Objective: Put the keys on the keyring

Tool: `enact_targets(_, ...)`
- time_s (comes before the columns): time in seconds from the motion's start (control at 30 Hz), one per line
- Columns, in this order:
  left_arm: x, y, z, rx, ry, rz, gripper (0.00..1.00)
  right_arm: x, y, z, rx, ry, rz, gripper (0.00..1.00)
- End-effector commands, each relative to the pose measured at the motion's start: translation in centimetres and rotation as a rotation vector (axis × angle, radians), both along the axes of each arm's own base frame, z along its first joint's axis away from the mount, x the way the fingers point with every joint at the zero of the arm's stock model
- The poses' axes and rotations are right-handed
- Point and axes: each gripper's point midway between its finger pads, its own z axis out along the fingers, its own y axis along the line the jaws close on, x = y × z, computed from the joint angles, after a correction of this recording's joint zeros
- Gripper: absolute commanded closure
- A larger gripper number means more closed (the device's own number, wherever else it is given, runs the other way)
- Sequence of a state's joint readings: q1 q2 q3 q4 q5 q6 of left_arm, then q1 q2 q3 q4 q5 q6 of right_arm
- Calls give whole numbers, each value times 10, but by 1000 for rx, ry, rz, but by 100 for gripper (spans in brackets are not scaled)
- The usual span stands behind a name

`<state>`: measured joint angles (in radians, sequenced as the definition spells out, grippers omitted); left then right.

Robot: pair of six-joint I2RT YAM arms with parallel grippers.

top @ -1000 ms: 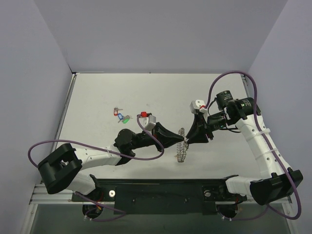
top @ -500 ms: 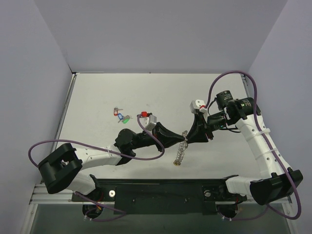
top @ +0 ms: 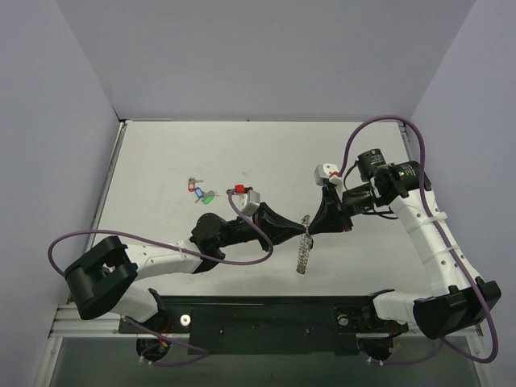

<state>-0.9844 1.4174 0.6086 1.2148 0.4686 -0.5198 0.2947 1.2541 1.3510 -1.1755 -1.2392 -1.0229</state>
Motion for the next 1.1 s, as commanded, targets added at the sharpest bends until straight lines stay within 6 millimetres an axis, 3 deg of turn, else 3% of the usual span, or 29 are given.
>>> enact_targets(0.0,2,0,35,-92,-47,23,100,-2,4,11,24,21,-13,100)
enact_targets(0.13,5,0,31,-67,-26,31,100,2,3,8,2,39,-61,100)
enact_targets(0.2,5,0,31,-53,-19,30,92,3,3,6,-1,48,-84,100)
enact_targets(0.23,5,2,32,-52,-20,32,81,3,3,5,-4,65,-99,100)
enact_targets(0.3,4,5,32,-40,-19,34,71,3,3,4,-4,67,-116,100)
enact_targets(0.5,6,19,31,7,-37,57,54,6,0,-5,-27,84,-156,100)
enact_targets(0.6,7,22,29,66,-51,49,50,6,-1,-10,-39,91,-162,100)
enact_targets(0.63,5,21,20,116,-62,30,50,5,-2,-12,-44,92,-166,100)
enact_targets(0.67,5,20,25,127,-82,21,49,6,-2,-12,-46,90,-167,100)
enact_targets(0.7,4,18,12,196,-86,9,49,5,-3,-14,-52,93,-171,100)
enact_targets(0.73,6,15,20,203,-110,3,49,5,-3,-14,-56,92,-172,100)
enact_targets(0.77,6,14,5,278,-121,-12,49,6,-4,-16,-62,91,-174,100)
enact_targets(0.8,8,12,11,290,-165,-10,49,5,-4,-16,-62,93,-175,100)
enact_targets(0.83,6,12,2,336,-156,-36,49,5,-4,-16,-64,89,-175,100)
enact_targets(0.9,7,11,10,355,-206,-45,49,4,-5,-17,-70,88,-175,100)
enact_targets(1.07,6,7,9,402,-282,-96,49,4,-6,-18,-75,83,-173,100)
